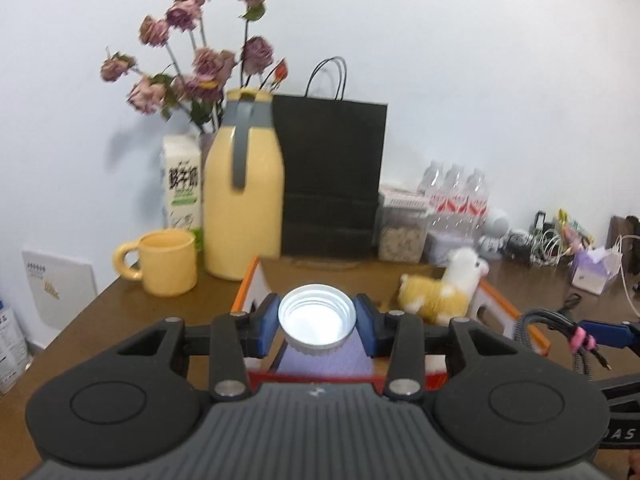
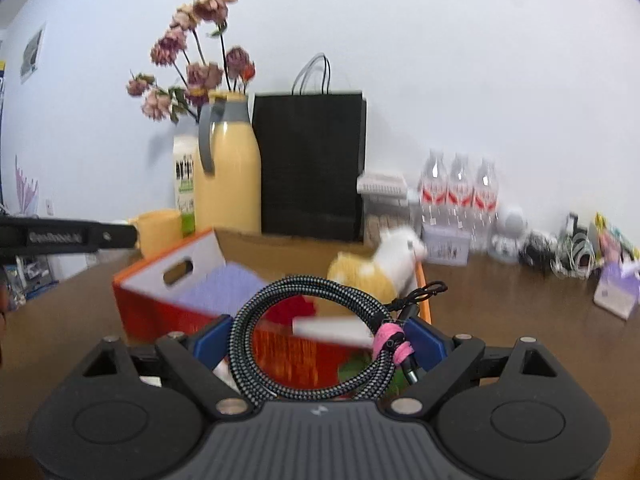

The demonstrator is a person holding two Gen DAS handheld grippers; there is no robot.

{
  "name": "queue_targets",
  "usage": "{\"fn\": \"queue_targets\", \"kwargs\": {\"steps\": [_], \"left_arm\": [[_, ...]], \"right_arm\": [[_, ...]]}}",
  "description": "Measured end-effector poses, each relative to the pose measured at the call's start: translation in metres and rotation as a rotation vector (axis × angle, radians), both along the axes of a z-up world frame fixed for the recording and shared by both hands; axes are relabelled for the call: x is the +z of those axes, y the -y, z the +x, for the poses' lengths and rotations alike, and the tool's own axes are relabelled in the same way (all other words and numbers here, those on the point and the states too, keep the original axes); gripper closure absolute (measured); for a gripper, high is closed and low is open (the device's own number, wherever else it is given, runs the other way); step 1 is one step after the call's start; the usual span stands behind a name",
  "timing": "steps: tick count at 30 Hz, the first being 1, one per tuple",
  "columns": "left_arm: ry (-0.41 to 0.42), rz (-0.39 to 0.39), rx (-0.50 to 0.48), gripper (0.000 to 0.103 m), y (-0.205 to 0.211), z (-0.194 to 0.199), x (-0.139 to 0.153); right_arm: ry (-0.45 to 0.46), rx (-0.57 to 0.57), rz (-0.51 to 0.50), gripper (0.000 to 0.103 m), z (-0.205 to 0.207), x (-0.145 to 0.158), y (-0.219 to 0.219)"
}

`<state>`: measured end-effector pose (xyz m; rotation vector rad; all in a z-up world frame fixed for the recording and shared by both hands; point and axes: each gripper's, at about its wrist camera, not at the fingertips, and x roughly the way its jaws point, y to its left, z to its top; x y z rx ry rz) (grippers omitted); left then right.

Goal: Organize objects
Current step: 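Carry the lid and cable into the cardboard box and open both tools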

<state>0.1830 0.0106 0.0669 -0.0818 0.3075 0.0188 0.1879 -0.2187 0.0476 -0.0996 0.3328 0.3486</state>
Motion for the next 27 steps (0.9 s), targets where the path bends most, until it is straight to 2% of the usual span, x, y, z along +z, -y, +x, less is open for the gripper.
{"fn": "queue_targets", "kwargs": {"steps": [5,10,18,22,27], "left_arm": [[0.011,-0.01,-0.004,0.062,0.011,0.02,0.004],[0.006,-0.027,0.018,0.062,0.011,0.047,0.002],[-0.025,-0.051,0.053,0.062,0.007,0.093,-0.018],[-0.065,-0.037,0.046,0.062,0.005,0.1,-0.032],[-0.066,-0.024,0.048,0.062,0.004,0.1,-0.036]], "right_arm": [[0.04,0.001,0.004,0.012,0.027,0.016,-0.012],[0.046,0.009,0.006,0.012,0.057,0.019,-0.026],[0.006,0.005,0.005,0.012,0.097,-0.007,-0.039],[-0.027,0.003,0.001,0.012,0.103,-0.019,-0.037],[-0.034,0.001,-0.007,0.012,0.101,-0.023,-0.038]]}}
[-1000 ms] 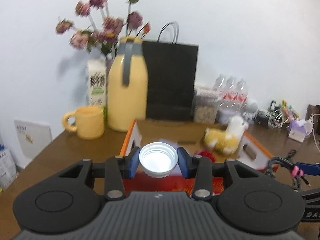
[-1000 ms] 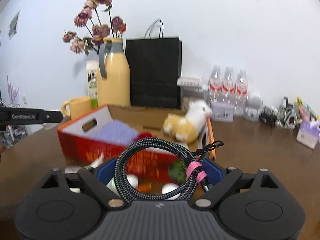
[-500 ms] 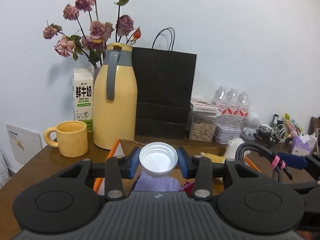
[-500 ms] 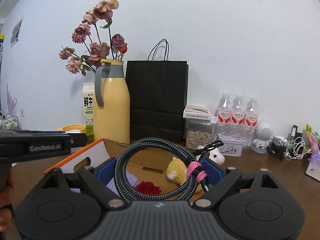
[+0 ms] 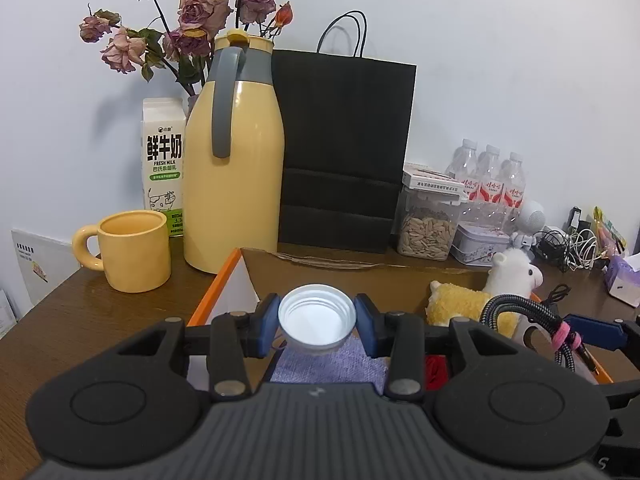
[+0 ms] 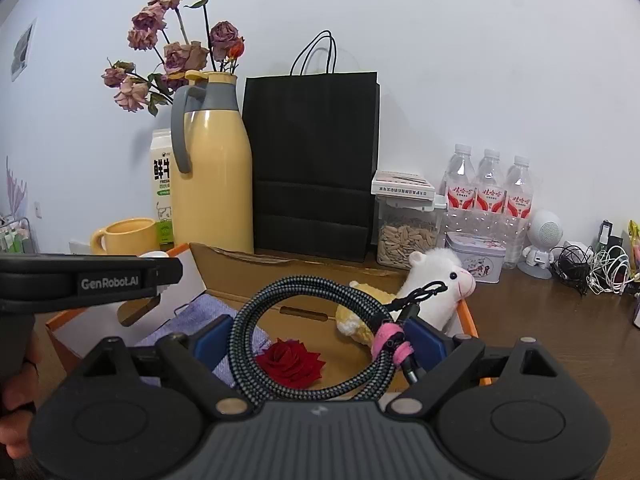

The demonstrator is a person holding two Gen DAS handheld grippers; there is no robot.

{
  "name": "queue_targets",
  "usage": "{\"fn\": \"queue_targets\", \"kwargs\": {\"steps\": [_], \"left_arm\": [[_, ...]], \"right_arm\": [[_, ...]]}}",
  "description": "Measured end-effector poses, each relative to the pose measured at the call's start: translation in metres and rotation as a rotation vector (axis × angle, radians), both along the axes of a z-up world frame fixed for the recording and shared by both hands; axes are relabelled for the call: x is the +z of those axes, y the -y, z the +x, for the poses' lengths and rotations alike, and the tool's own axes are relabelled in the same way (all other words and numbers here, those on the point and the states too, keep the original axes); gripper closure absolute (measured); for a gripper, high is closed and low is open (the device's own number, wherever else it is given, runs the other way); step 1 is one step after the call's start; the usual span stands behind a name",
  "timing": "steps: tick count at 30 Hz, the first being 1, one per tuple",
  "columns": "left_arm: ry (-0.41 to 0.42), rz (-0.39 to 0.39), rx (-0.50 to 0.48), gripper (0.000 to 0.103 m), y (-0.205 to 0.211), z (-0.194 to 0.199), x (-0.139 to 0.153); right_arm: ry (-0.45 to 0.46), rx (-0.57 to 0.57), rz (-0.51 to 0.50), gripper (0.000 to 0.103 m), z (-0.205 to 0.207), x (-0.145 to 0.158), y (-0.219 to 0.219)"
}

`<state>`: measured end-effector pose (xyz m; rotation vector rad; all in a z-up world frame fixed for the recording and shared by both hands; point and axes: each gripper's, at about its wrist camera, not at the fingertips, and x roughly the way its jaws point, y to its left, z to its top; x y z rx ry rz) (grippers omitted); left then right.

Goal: Organize objects
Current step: 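Carry the lid and cable into the cardboard box and open both tools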

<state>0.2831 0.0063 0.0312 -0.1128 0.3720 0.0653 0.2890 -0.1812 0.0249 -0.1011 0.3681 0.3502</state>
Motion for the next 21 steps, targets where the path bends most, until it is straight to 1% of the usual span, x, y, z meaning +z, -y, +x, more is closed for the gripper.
{"fn": "queue_targets", "kwargs": {"steps": [7,9,10,11,12,13,15,21], "left_arm": [[0.017,0.01,-0.003,0.062,0.0024,-0.0034,-0.0011],[0.019,0.008,-0.002,0.056,0.0018,-0.004,-0.0019],[0.02,0.004,-0.001,0.041,0.0012,-0.0042,-0.0021],[0.023,0.0,0.002,0.02,0.0007,-0.0048,-0.0026],[0.03,0.0,0.005,0.012,0.0003,-0.0055,-0.0028],[0.041,0.002,0.013,0.0,0.0005,-0.0068,-0.0029],[0.048,0.002,0.023,0.0,0.0006,-0.0077,-0.0026],[0.034,-0.005,0.03,0.0,-0.0011,-0.0062,-0.0044]], "right_arm": [[-0.009,-0.01,0.006,0.011,0.0012,-0.0015,0.002],[-0.021,-0.012,0.011,0.012,0.0034,-0.0039,0.0027],[-0.026,-0.014,0.016,0.011,0.0043,-0.0049,0.0035],[-0.027,-0.019,0.016,0.005,0.0049,-0.0058,0.004],[-0.027,-0.025,0.014,0.0,0.0051,-0.0063,0.0041],[-0.025,-0.028,0.013,0.0,0.005,-0.0066,0.0042],[-0.027,-0.033,0.008,0.0,0.0051,-0.0071,0.0035],[-0.027,-0.031,0.001,0.0,0.0044,-0.0077,0.0028]]}}
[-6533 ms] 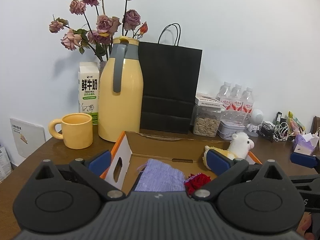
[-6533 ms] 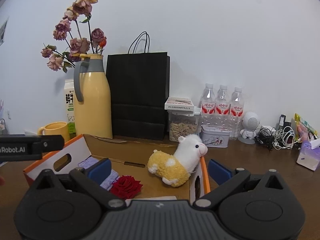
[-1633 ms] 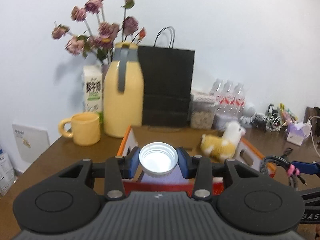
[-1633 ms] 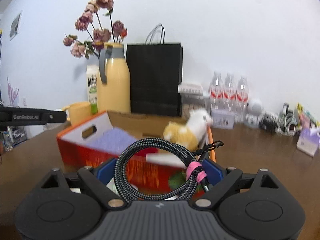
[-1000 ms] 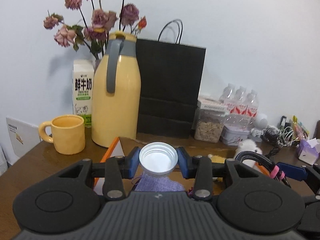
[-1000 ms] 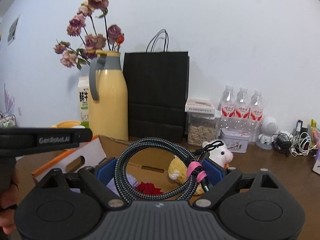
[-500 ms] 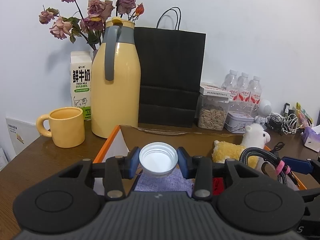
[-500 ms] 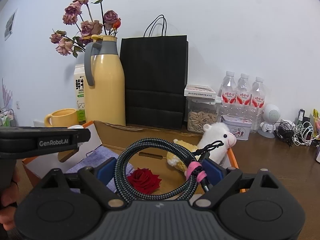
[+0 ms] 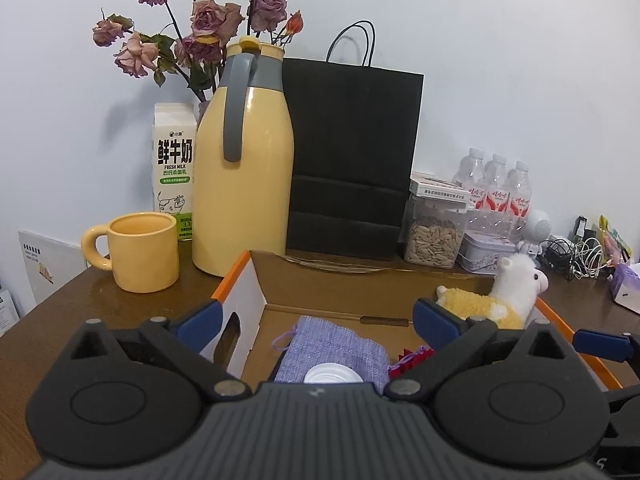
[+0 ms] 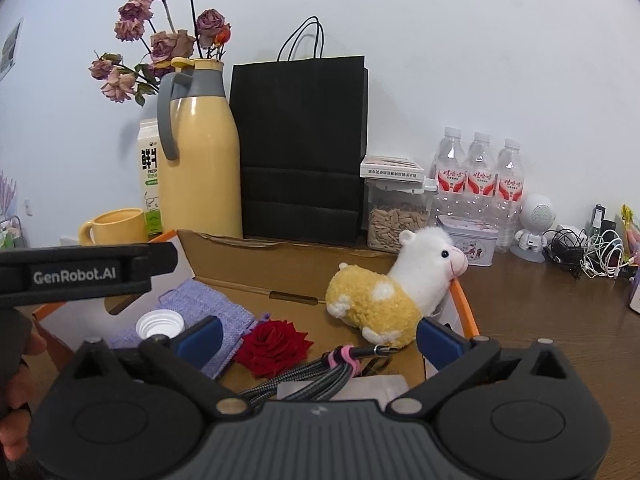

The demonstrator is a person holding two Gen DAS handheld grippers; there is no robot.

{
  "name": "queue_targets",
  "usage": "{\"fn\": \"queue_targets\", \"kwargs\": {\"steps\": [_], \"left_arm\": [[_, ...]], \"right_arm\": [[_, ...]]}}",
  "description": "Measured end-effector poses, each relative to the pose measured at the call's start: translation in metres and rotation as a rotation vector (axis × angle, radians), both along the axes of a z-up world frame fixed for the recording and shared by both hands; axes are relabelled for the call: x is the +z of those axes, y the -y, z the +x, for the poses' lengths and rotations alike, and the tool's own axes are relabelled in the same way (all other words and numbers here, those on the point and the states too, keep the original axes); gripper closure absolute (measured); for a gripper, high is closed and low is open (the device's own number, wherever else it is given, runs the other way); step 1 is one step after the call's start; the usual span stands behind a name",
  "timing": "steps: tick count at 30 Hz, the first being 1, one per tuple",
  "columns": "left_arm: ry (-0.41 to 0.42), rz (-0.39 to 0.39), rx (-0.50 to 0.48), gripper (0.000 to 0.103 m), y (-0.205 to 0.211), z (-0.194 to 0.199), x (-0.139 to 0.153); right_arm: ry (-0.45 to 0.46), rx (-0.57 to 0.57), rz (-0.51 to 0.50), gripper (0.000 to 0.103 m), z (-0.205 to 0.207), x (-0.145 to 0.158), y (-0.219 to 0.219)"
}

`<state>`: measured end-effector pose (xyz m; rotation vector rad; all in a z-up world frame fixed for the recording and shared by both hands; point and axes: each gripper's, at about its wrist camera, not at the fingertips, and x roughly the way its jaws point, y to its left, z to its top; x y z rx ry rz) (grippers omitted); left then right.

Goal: Organize objects
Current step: 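Carry the lid and cable into the cardboard box and open both tools, then withdraw both tools from the box back toward the table items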

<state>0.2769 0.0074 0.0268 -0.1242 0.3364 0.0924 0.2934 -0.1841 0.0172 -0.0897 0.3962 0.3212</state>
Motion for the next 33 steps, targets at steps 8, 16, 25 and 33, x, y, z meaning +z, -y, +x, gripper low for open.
{"fn": "queue_targets", "kwargs": {"steps": [8,16,25,33], "left_arm": [[-0.002,-0.002,-0.003,0.0,0.0,-0.001,-0.001],[0.005,-0.003,-0.009,0.0,0.001,-0.006,-0.001],[0.029,0.001,-0.002,0.0,0.001,-0.017,0.01],[0.02,0.017,-0.017,0.0,0.001,-0.035,0.017]], "right_arm": [[0.005,-0.003,-0.002,0.0,-0.001,0.0,0.001],[0.015,-0.007,-0.003,0.0,-0.003,0.001,0.003],[0.041,-0.002,-0.015,0.0,-0.013,0.012,0.004],[0.04,0.01,-0.029,0.0,-0.03,0.021,0.009]]}}
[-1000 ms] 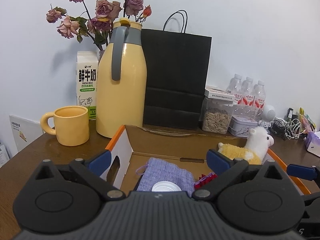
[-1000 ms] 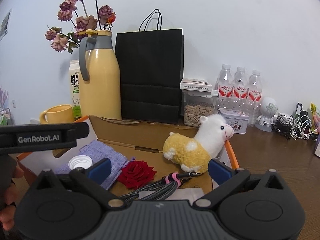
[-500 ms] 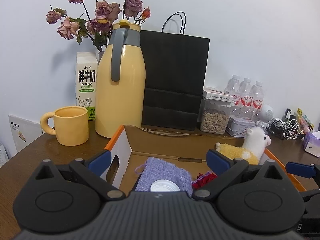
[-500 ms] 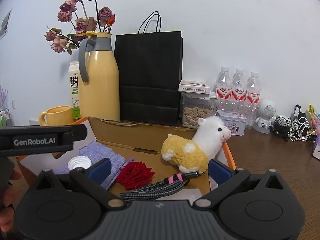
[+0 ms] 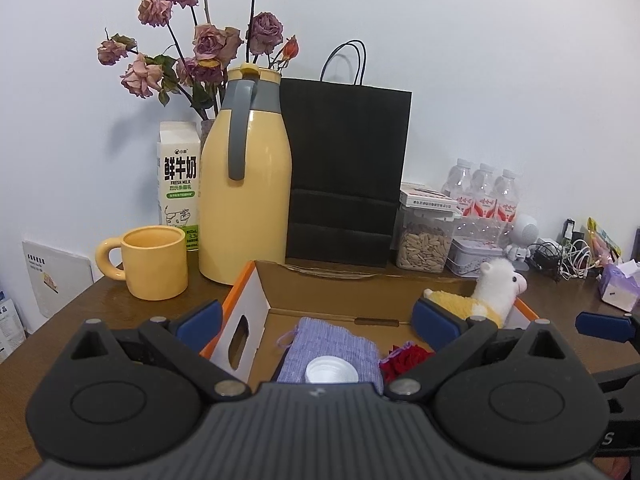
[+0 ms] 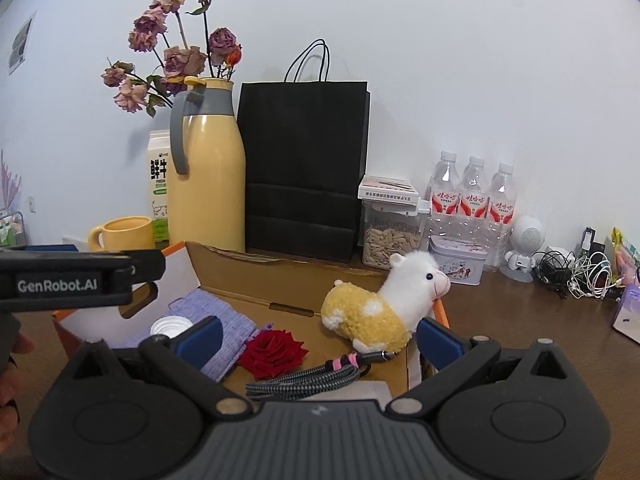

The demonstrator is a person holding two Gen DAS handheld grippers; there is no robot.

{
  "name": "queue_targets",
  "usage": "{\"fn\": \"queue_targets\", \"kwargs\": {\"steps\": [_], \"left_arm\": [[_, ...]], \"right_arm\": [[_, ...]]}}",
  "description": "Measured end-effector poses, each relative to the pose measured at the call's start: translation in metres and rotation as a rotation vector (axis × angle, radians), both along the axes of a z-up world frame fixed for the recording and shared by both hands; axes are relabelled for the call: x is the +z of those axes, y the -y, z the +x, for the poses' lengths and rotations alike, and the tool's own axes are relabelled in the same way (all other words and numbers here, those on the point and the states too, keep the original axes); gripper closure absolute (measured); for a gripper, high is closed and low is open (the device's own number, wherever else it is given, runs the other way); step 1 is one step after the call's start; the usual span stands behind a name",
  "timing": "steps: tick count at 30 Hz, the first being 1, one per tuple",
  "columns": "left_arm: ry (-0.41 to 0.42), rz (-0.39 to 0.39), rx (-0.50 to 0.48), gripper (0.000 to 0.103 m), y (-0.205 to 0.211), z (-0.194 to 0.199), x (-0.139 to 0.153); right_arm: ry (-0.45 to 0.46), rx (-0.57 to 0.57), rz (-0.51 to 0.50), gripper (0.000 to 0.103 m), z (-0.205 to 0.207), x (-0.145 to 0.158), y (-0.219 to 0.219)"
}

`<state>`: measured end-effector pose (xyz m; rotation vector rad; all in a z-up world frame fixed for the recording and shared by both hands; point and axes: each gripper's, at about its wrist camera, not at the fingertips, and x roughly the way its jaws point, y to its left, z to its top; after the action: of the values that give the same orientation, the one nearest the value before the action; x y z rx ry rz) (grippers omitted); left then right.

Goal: Organize objects
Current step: 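Withdraw both tools from the box back toward the table items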

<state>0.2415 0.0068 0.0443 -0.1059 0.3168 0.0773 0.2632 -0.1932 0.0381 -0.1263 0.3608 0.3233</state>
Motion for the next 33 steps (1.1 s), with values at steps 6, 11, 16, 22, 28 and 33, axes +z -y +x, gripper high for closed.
{"fn": "queue_targets", "kwargs": {"steps": [6,11,16,22,28,33], "left_arm": [[-0.023,0.002,-0.026,0.0,-0.003,-0.022,0.006],[-0.057,0.001,-0.058,0.0,-0.006,-0.045,0.009],[-0.069,0.012,-0.072,0.0,-0.012,-0.078,0.008],[-0.141,0.019,-0.048,0.0,-0.022,-0.109,-0.009],[-0.247,-0.035,-0.017,0.0,-0.032,-0.129,-0.033],[-0.293,-0.077,-0.017,0.0,-0.035,-0.136,-0.043]], "right_arm": [[-0.011,0.008,-0.007,0.0,-0.02,0.005,0.01],[-0.028,0.012,-0.023,0.0,-0.041,0.005,0.023],[-0.059,0.014,-0.024,0.0,-0.067,0.0,0.039],[-0.129,0.022,-0.026,0.0,-0.098,-0.019,0.055],[-0.228,0.022,-0.017,0.0,-0.12,-0.044,0.067],[-0.299,0.042,-0.025,0.011,-0.133,-0.063,0.068]]}}
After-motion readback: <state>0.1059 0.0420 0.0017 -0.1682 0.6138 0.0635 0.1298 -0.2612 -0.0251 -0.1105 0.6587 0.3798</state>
